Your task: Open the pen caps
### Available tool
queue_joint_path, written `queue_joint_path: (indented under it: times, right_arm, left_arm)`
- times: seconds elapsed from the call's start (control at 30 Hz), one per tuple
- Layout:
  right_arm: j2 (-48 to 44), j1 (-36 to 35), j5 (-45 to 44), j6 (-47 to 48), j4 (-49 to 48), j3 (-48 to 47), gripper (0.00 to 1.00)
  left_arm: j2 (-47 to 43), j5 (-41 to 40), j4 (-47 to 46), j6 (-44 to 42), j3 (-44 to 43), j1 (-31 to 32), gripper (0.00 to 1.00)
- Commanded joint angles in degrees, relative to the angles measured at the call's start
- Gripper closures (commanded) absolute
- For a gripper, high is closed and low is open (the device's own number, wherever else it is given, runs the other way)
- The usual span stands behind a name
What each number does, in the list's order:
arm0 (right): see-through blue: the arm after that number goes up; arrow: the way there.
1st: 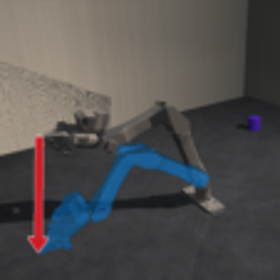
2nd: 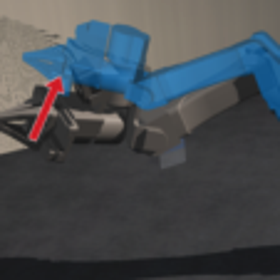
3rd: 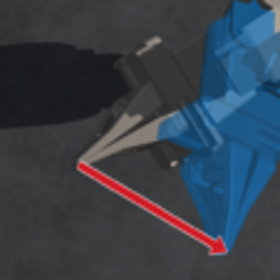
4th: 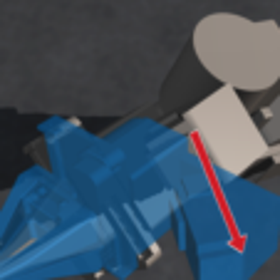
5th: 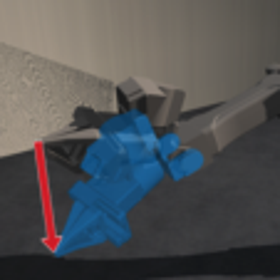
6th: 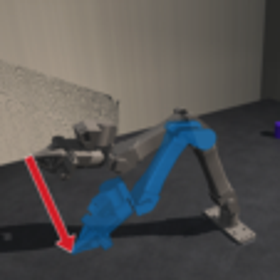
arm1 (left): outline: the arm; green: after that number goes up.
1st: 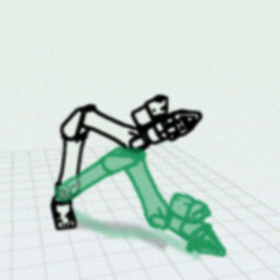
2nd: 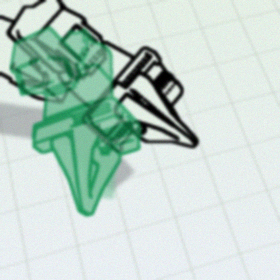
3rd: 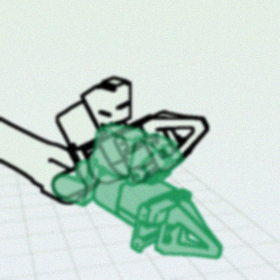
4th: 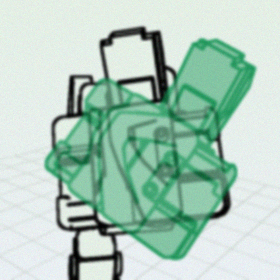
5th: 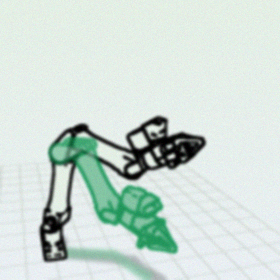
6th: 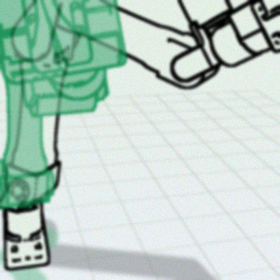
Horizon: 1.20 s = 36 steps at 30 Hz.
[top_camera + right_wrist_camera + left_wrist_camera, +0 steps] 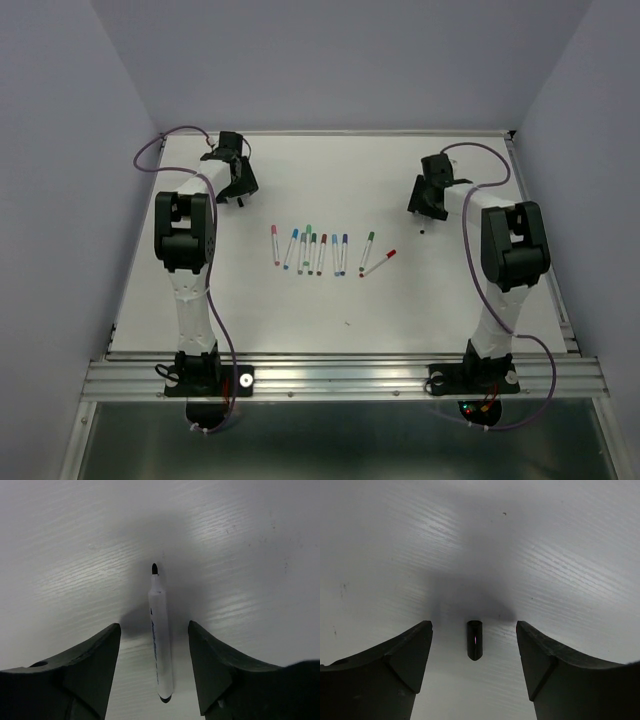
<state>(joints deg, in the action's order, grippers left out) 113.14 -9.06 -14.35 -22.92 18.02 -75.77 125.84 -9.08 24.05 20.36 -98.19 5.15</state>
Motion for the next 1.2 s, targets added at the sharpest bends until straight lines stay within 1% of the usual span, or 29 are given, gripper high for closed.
queue_joint_path:
  times: [0.0, 0.03, 0.07, 0.2, 0.27, 0.3, 0.33, 0.4, 0.43, 0.47, 0.5, 0.53, 0.7, 0.77, 0.87, 1.0, 1.07, 1.13, 1.17]
  right_arm:
    - [-4.15, 0.27, 0.2, 0.85, 1.84, -0.52, 0.31]
    - [-5.55, 0.27, 0.89, 0.94, 1.84, -0.52, 0.25]
    - [-6.35, 0.27, 1.42, 1.03, 2.1, -0.78, 0.0]
    - [-11.7, 0.27, 3.62, -0.89, 2.46, -0.26, 0.0]
    - [-15.92, 0.27, 4.5, -2.3, 3.07, 0.7, 0.0]
    - [-17.24, -0.51, 4.51, -4.22, 3.51, 1.14, 0.0]
    - [-18.47, -2.17, 3.46, -5.55, 5.6, 1.84, 0.0]
    - [-20.41, -4.9, 1.0, -10.11, 9.29, 1.85, 0.0]
    - [-20.42, -8.22, -1.53, -11.96, 13.4, 1.42, 0.0]
    - [-20.24, -9.82, -2.25, -13.45, 15.44, 0.98, 0.0]
    - [-19.2, -11.32, -3.13, -17.65, 17.9, 0.45, 0.0]
    - [-18.4, -13.94, -4.19, -19.6, 21.93, -0.6, 0.0]
    - [-14.01, -18.44, -5.33, -31.28, 28.29, -1.92, 0.0]
    - [-12.42, -21.16, -8.05, -34.54, 30.4, -3.5, 0.0]
    - [-10.5, -22.49, -10.08, -38.07, 34.17, -4.65, 0.0]
    - [-9.52, -23.99, -9.91, -41.15, 35.15, -3.34, 0.0]
    - [-9.0, -24.6, -7.98, -41.24, 34.19, -1.67, 0.0]
    - [-8.47, -25.3, -6.66, -41.59, 33.57, -0.79, 0.02]
    - [-8.2, -25.31, -6.48, -41.86, 33.31, -0.7, 0.05]
  left_arm:
    - [-4.64, 0.38, -0.23, -0.67, 0.45, -0.05, 0.16]
    - [-5.95, 0.73, -0.67, -0.76, 0.81, -0.05, 0.01]
    - [-6.83, 1.43, -1.02, -0.85, 1.16, -0.05, 0.01]
    - [-12.45, 2.31, -2.34, -0.67, 3.61, -0.05, 0.01]
    - [-17.02, 2.4, -3.74, -0.5, 5.28, -0.05, 0.01]
    - [-18.6, 2.58, -4.27, -0.32, 7.29, -0.05, 0.01]
    - [-21.66, 2.75, -5.41, 0.03, 8.27, -0.05, 0.01]
    - [-24.49, 3.28, -7.0, 0.21, 11.43, -0.05, 0.01]
    - [-27.03, 3.45, -7.52, 0.47, 12.58, -0.05, 0.01]
    - [-28.18, 3.72, -8.05, 0.47, 13.63, -0.05, 0.01]
    - [-29.24, 3.72, -8.49, 0.56, 15.56, -0.05, 0.01]
    - [-31.08, 3.72, -9.19, 0.73, 16.36, -0.05, 0.01]
    - [-35.04, 3.28, -10.6, 1.09, 20.57, -0.05, 0.01]
    - [-36.37, 3.28, -11.4, 0.91, 21.63, -0.05, 0.01]
    - [-37.42, 3.02, -11.84, 0.73, 22.43, -0.05, 0.01]
    - [-37.69, 3.02, -12.36, 0.47, 23.22, -0.05, 0.01]
    - [-37.69, 2.93, -12.71, 0.56, 23.48, -0.05, 0.01]
    - [-37.42, 2.93, -12.98, 0.47, 23.66, -0.05, 0.01]
    - [-37.25, 3.1, -12.98, 0.38, 23.57, -0.14, 0.01]
